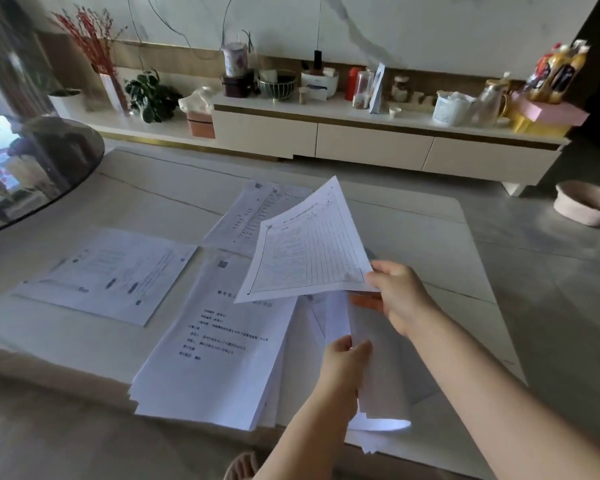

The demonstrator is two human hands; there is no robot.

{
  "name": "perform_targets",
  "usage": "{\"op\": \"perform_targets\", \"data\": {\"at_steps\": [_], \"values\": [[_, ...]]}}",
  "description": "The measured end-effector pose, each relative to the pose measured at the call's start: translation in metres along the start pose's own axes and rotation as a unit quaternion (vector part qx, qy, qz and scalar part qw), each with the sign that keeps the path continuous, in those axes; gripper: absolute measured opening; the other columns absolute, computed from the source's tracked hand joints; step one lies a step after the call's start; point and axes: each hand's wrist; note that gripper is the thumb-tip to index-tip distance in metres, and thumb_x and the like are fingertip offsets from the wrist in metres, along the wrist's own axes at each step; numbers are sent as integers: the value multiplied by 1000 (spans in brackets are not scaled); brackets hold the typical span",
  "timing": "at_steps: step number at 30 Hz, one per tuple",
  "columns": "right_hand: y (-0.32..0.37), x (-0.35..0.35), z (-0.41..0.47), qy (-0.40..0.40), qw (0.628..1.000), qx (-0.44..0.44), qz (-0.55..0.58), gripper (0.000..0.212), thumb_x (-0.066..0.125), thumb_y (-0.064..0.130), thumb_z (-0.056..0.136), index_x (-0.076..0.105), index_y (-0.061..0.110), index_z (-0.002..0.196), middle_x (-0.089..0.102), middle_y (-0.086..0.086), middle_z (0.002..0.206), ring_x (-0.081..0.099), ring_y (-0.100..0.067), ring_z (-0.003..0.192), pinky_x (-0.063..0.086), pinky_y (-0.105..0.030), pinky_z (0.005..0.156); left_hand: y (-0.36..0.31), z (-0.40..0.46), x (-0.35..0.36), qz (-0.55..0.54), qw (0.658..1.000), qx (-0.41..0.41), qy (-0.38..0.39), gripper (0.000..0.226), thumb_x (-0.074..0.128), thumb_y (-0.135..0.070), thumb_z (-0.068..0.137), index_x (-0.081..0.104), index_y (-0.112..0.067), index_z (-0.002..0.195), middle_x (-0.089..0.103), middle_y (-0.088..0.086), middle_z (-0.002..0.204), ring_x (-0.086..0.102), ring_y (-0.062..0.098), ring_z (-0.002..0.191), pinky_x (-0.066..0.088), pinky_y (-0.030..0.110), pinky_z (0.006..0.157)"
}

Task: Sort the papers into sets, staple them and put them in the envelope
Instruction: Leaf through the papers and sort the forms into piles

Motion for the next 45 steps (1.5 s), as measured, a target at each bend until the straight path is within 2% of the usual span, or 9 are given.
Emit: {"op": "perform_targets", "data": {"at_steps": [9,17,21,23,26,30,37,42,45], "values": [[-26,74,22,92,983,134,-82,30,41,-14,92,51,-8,119,57,-24,122,63,-32,87,58,-31,54,2,12,-12,-46,998,-39,4,6,58,-2,86,63,-4,83,65,9,73,62,19,65,47,26,60],[-15,21,15,67,990,54,-114,36,54,-1,92,47,-7,128,64,-16,91,66,-24,82,58,-29,69,4,12,-5,-58,996,-58,35,10,57,-9,94,65,-7,88,66,13,86,62,26,79,52,43,83],[-28,-29,-14,-5,992,-22,-121,24,57,1,91,59,1,115,65,-9,92,64,-13,77,53,-19,61,7,13,-6,-69,995,-66,41,10,56,-9,94,66,-6,97,70,14,94,65,28,88,52,47,90],[-47,-50,-32,-42,987,-39,-151,21,61,4,89,62,12,109,66,-3,101,61,-13,88,49,-20,71,7,11,-6,-78,994,-70,43,10,57,-9,94,66,-5,98,70,15,96,66,29,89,52,48,91],[-80,-65,-55,-27,980,-31,-193,34,67,13,87,55,27,116,58,12,115,53,-6,110,39,-22,91,7,8,-4,-103,990,-70,58,14,54,-8,95,65,-1,100,71,17,93,68,28,83,55,45,85],[-109,-62,-65,24,993,15,-115,53,70,19,85,44,32,129,59,18,115,58,9,101,48,-13,81,7,5,-1,-119,988,-77,66,18,50,-9,97,63,3,101,72,18,85,70,27,75,60,37,68],[-108,-63,-54,39,990,-19,-136,18,56,28,95,62,34,111,72,15,99,67,-1,90,54,-23,79,3,9,-1,-131,986,-85,60,27,50,-15,97,61,0,117,64,24,116,60,38,112,51,48,93],[-106,-73,-47,9,992,51,-112,27,47,39,97,68,22,101,74,4,91,68,-15,90,52,-39,85,5,14,0,-111,991,-65,34,18,51,-14,96,64,-1,98,70,12,81,67,22,71,56,37,71],[-91,-88,-41,12,990,136,-43,47,42,55,94,71,19,101,75,-2,94,70,-15,88,54,-33,80,6,15,0,-88,993,-79,1,14,53,-15,96,63,-5,93,63,11,78,62,25,74,53,41,73]]}}
Point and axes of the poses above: each hand's wrist, its own z-axis towards the middle knuckle, its own x-axis out of the palm, y = z × x
